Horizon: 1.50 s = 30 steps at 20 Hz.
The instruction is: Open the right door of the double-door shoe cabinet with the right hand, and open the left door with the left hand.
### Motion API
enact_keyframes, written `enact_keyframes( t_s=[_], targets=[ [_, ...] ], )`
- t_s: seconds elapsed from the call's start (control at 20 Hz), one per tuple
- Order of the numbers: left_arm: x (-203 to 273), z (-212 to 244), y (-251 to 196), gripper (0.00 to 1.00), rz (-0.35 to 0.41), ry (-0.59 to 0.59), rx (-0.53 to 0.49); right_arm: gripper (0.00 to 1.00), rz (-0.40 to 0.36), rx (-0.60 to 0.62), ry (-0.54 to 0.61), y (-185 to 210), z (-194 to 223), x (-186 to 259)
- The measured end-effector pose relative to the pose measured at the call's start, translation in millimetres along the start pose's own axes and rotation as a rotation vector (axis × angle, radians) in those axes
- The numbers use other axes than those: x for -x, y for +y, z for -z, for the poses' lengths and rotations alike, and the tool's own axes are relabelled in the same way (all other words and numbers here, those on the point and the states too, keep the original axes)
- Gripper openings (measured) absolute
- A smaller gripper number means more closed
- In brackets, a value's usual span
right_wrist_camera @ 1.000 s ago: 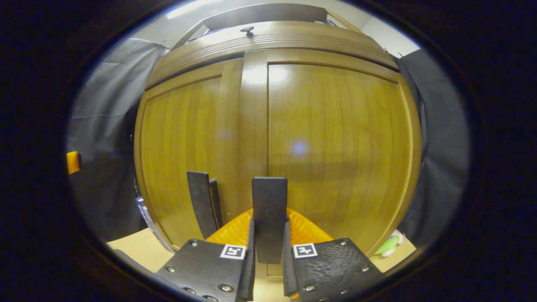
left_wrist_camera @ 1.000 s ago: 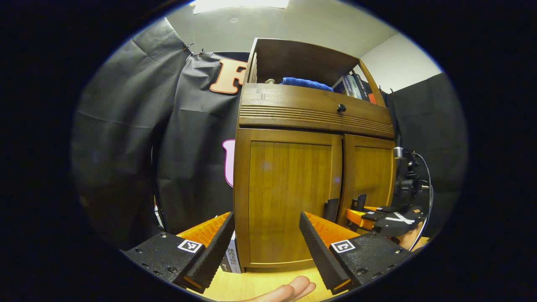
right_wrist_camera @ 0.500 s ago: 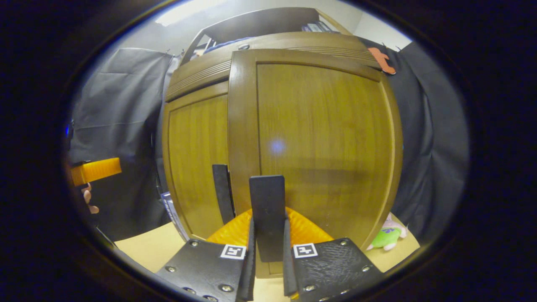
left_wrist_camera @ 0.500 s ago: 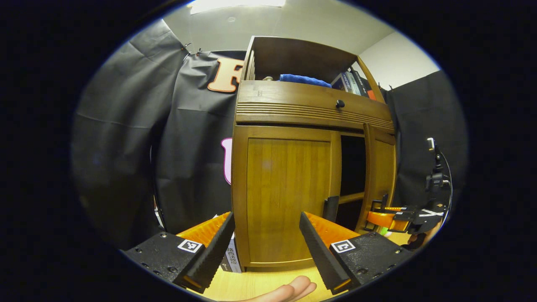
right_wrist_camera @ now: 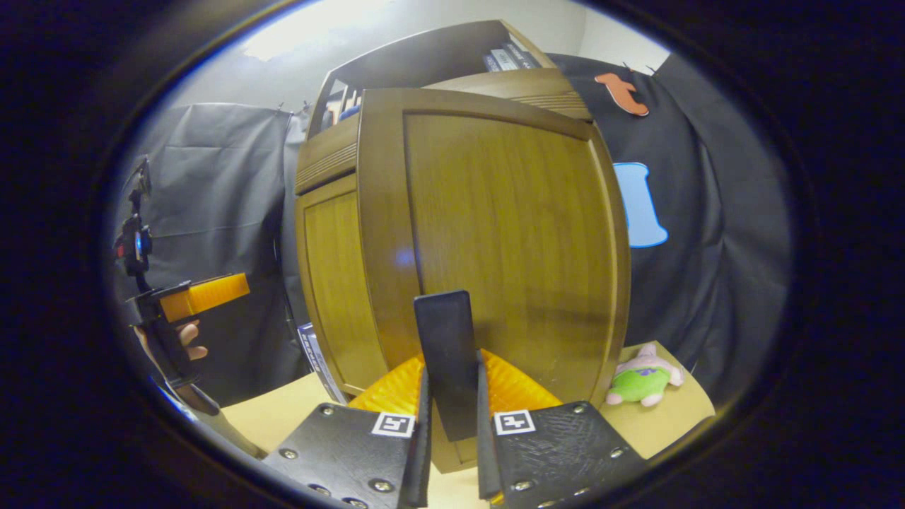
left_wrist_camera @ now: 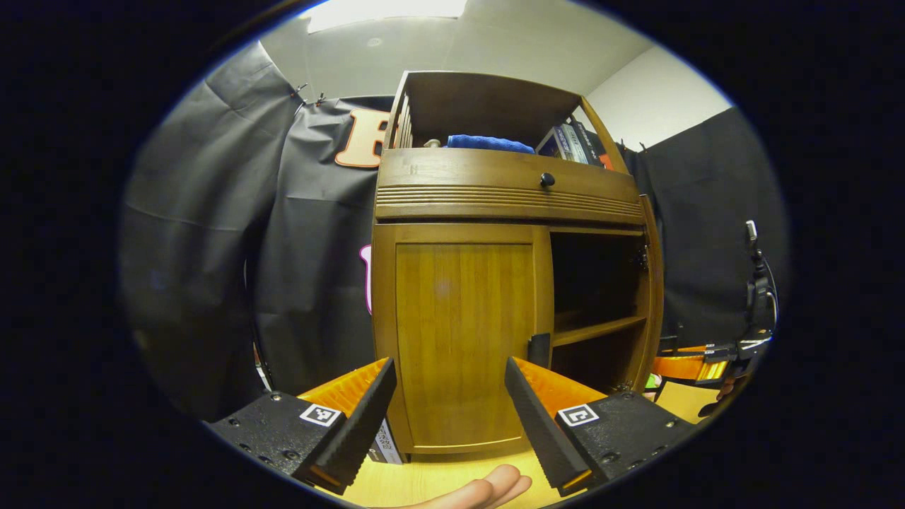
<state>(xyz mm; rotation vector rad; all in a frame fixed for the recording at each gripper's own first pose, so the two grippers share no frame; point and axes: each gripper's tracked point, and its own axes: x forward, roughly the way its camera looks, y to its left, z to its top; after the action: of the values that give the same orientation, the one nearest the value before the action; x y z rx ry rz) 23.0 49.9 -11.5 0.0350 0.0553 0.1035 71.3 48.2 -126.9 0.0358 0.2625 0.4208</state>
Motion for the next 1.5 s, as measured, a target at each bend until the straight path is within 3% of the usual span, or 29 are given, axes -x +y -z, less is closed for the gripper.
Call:
enact_keyframes(
  t_s=[0.3, 0.35, 0.4, 0.45, 0.7, 0.75, 1.0, 1.15, 1.2, 1.25, 1.3, 1.5],
  targets=[
    [-0.6, 2.1, -3.5, 0.96, -0.006, 0.008, -0.002, 0.27, 0.061, 0.051, -0.017, -21.2, -5.2, 31.7],
    [-0.4, 1.4, -4.8, 0.92, -0.002, 0.007, -0.001, 0.28, 0.081, 0.076, -0.019, -25.1, -5.3, 36.7],
    [0.1, 1.0, -6.3, 0.96, 0.003, 0.005, 0.0, 0.26, 0.105, 0.097, -0.019, -29.7, -7.2, 41.9],
    [0.6, 0.2, -7.5, 0.92, 0.007, 0.002, 0.002, 0.26, 0.13, 0.114, -0.015, -34.3, -6.5, 46.8],
    [1.1, 1.1, -14.0, 0.96, 0.021, 0.003, 0.001, 0.26, 0.24, 0.198, 0.033, -50.9, -1.7, 68.6],
    [1.5, 0.9, -15.3, 0.92, 0.023, 0.002, -0.003, 0.26, 0.26, 0.208, 0.036, -54.9, -2.0, 72.4],
    [3.1, 2.2, -21.4, 0.96, 0.034, -0.001, -0.018, 0.26, 0.33, 0.235, 0.05, -73.7, -3.3, 90.5],
    [2.7, 3.7, -26.6, 0.92, 0.04, -0.001, -0.025, 0.27, 0.391, 0.247, 0.062, -94.8, -3.3, 99.9],
    [2.1, 5.6, -27.2, 0.92, 0.04, 0.003, -0.03, 0.26, 0.435, 0.246, 0.046, -115.2, -2.9, 101.7],
    [1.6, 6.2, -29.1, 0.92, 0.04, 0.004, -0.037, 0.01, 0.471, 0.224, 0.03, -125.4, -12.7, 115.9],
    [1.7, 7.6, -31.1, 0.92, 0.041, 0.005, -0.044, 0.01, 0.488, 0.202, 0.001, -141.4, -18.2, 122.4],
    [-2.9, 15.3, -41.0, 0.95, 0.039, 0.017, -0.061, 0.01, 0.379, 0.044, -0.034, -172.7, -19.4, 124.4]
  ],
)
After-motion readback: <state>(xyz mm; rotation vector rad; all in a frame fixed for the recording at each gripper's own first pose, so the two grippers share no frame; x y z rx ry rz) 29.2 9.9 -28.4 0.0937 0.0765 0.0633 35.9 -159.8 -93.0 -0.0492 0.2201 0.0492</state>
